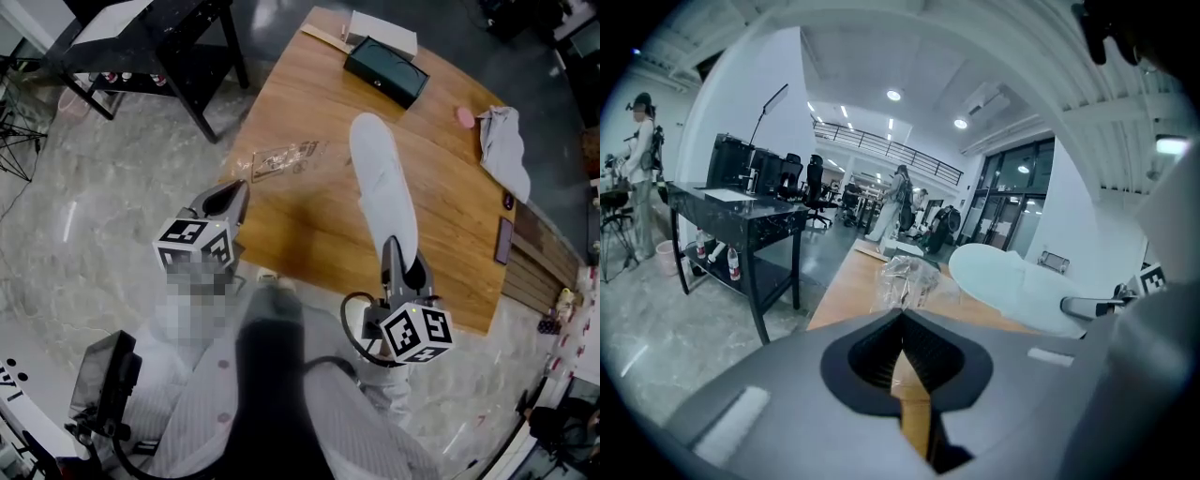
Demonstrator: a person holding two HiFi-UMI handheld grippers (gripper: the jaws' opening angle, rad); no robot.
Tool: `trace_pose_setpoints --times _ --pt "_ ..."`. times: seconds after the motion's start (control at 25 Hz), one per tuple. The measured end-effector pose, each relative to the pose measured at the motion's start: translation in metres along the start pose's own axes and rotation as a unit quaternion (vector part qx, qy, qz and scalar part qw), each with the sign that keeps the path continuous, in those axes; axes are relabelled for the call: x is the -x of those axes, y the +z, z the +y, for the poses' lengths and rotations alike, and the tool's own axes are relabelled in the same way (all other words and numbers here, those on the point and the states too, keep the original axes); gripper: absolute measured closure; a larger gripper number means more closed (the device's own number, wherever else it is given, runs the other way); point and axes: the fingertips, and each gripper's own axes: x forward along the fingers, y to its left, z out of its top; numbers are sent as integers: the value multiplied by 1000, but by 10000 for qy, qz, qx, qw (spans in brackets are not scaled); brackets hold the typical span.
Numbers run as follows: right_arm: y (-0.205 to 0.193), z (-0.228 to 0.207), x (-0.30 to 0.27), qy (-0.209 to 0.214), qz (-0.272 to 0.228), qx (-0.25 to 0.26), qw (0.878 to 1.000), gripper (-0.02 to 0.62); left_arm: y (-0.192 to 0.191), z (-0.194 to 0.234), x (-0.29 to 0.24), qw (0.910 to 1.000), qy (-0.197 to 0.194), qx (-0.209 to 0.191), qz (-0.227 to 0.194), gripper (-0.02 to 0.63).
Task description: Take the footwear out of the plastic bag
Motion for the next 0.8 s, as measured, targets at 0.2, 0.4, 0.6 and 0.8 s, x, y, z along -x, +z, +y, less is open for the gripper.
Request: trace_pose_setpoints --times 0.2,0.4,0.6,0.8 --pt "-1 0 -1 -65 53 209 9997 505 5 -3 6 10000 -46 -44 -64 604" --pt "1 0 1 -118 53 309 9994 505 11 -11 9 9997 -116 -152 -125 604" --pt "-1 -2 3 -116 30 231 9997 505 7 -14 5 9997 -198 -114 -71 604" --pt "-3 0 4 -84 58 164 9998 505 3 -16 4 9997 -214 -85 -1 604"
